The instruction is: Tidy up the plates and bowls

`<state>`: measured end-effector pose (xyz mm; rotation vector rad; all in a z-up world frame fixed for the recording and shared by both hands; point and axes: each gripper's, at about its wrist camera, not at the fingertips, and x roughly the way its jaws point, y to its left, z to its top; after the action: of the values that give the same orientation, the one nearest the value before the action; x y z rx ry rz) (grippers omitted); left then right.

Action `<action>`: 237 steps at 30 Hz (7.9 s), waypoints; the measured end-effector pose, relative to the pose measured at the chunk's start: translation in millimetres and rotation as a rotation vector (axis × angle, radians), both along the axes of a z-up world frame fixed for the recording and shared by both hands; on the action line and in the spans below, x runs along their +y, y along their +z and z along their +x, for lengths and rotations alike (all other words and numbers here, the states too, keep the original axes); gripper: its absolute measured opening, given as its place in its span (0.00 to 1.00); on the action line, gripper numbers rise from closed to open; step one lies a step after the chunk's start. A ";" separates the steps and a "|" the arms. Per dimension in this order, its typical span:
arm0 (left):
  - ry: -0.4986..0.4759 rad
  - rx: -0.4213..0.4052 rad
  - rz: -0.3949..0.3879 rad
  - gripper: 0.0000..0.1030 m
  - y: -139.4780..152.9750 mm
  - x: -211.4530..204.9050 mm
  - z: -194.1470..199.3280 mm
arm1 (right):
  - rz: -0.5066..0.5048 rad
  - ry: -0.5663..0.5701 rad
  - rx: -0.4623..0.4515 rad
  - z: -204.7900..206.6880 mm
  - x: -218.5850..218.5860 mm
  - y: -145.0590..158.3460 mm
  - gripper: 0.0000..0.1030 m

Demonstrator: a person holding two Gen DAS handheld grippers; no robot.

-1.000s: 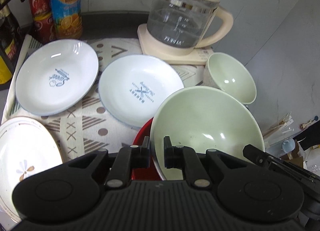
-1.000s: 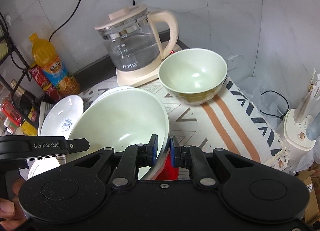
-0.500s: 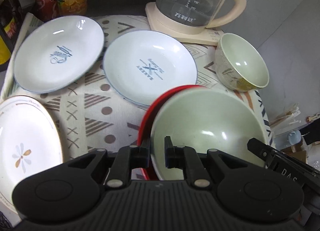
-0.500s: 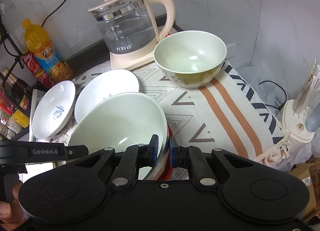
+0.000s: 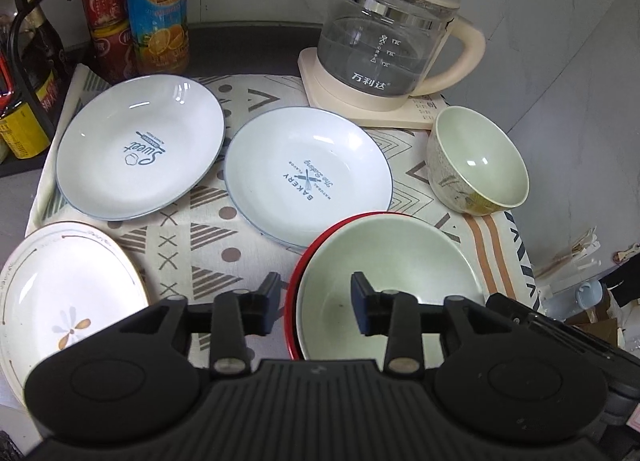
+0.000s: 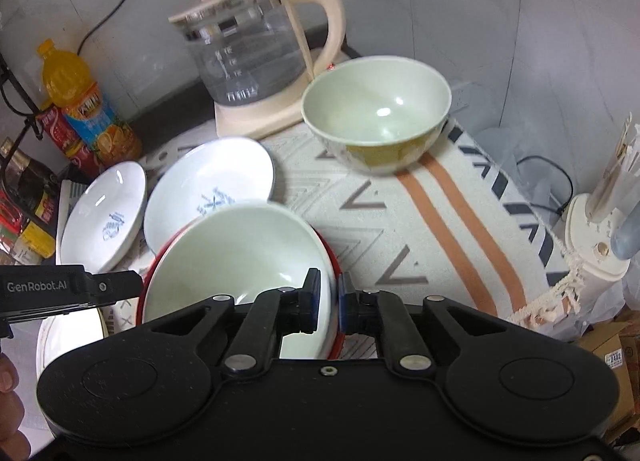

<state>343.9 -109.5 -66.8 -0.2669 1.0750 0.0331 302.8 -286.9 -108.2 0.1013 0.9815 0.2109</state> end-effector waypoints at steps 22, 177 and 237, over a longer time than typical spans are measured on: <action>-0.079 -0.041 -0.017 0.89 9.6 -43.2 41.6 | 0.079 -0.134 -0.126 5.2 -49.9 23.0 0.91; 0.157 0.016 -0.086 0.16 -26.2 -5.8 -57.6 | 0.147 0.006 0.006 -37.4 -6.0 -1.2 0.32; 0.327 0.031 0.000 0.82 -8.5 133.7 -130.5 | 0.127 0.280 -0.024 -65.2 67.9 45.5 0.97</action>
<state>213.4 24.2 -75.3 -0.4411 1.0529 0.3308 237.6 -219.1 -62.7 0.0767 0.9559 0.5309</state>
